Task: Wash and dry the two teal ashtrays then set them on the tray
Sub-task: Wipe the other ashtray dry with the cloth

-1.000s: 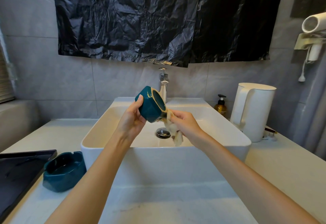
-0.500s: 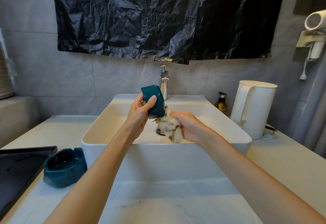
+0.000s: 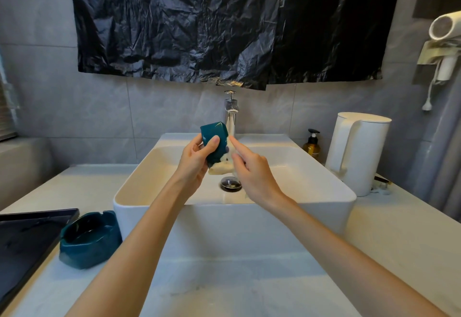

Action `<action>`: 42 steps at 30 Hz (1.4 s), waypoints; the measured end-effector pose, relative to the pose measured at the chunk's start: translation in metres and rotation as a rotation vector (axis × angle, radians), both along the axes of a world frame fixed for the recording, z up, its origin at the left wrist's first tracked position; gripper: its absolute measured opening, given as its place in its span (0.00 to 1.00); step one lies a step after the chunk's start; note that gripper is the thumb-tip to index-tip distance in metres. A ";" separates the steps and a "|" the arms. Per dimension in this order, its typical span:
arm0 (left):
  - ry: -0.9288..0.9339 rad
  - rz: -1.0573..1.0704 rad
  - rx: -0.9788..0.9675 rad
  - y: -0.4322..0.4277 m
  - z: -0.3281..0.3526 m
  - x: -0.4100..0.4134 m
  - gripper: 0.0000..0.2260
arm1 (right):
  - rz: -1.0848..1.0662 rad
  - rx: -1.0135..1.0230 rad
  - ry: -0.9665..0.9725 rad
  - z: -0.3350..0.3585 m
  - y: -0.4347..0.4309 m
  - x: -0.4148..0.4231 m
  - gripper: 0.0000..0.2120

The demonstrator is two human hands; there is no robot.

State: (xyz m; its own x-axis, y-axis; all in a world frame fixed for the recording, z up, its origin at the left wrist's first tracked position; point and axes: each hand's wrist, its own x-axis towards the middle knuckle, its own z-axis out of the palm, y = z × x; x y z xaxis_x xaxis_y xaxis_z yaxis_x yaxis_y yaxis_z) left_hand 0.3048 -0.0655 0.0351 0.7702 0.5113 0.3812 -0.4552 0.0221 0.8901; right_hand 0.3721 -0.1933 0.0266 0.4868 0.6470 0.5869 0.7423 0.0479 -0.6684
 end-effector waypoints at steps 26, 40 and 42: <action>-0.023 -0.164 -0.093 0.005 0.004 -0.012 0.13 | -0.165 0.328 0.031 -0.003 0.013 0.019 0.06; -0.045 -0.208 -0.174 -0.007 0.007 -0.013 0.11 | -0.200 0.478 -0.076 0.024 0.007 0.002 0.07; -0.047 -0.225 -0.175 -0.014 0.008 -0.011 0.10 | -0.219 0.551 -0.236 0.037 0.009 0.002 0.07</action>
State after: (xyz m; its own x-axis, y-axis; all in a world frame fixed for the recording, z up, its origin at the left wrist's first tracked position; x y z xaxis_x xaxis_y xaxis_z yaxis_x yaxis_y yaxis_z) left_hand 0.2933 -0.0795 0.0434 0.8556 0.3904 0.3401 -0.4618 0.2784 0.8422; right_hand 0.3745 -0.1844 0.0637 0.3906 0.1191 0.9128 0.8981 0.1683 -0.4062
